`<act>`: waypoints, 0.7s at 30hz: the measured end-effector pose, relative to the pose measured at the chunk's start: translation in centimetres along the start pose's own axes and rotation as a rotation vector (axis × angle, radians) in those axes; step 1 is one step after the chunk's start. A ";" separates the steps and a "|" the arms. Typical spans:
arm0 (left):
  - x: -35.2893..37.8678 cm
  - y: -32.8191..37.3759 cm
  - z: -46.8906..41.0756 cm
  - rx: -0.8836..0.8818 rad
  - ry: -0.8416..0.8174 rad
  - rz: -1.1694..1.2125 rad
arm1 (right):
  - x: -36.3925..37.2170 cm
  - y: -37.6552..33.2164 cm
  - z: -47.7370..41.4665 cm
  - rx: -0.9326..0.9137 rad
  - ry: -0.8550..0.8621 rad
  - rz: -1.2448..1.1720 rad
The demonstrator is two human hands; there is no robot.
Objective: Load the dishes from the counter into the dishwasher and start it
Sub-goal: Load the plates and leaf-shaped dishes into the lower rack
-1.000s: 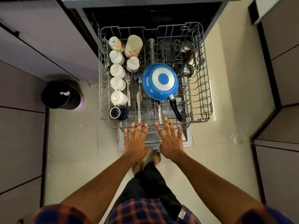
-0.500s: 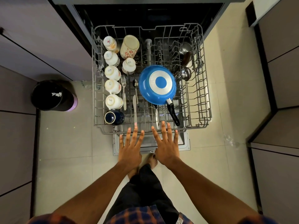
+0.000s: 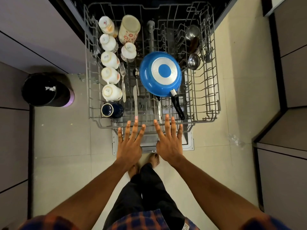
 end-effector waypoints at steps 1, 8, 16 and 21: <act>-0.2 -0.3 -0.4 0.002 0.001 0.003 | -0.2 -0.1 -0.4 -0.004 0.004 -0.002; -0.9 -1.9 -2.4 0.023 0.016 -0.027 | -0.7 -0.8 -2.9 -0.019 -0.010 -0.023; -2.1 -3.5 -5.7 0.019 0.022 -0.050 | -2.4 -1.3 -6.3 -0.015 0.037 -0.011; -3.4 -5.2 -9.1 0.005 -0.033 -0.047 | -4.1 -1.6 -10.1 -0.008 0.043 0.002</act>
Point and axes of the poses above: each hand's wrist, its own z-axis away from the middle knuckle, its own x-axis out of the palm, y = z × x, the point moved 10 cm from there along -z, towards the middle knuckle, and after that the axes turned 12 degrees about x, right-handed, at the moved point
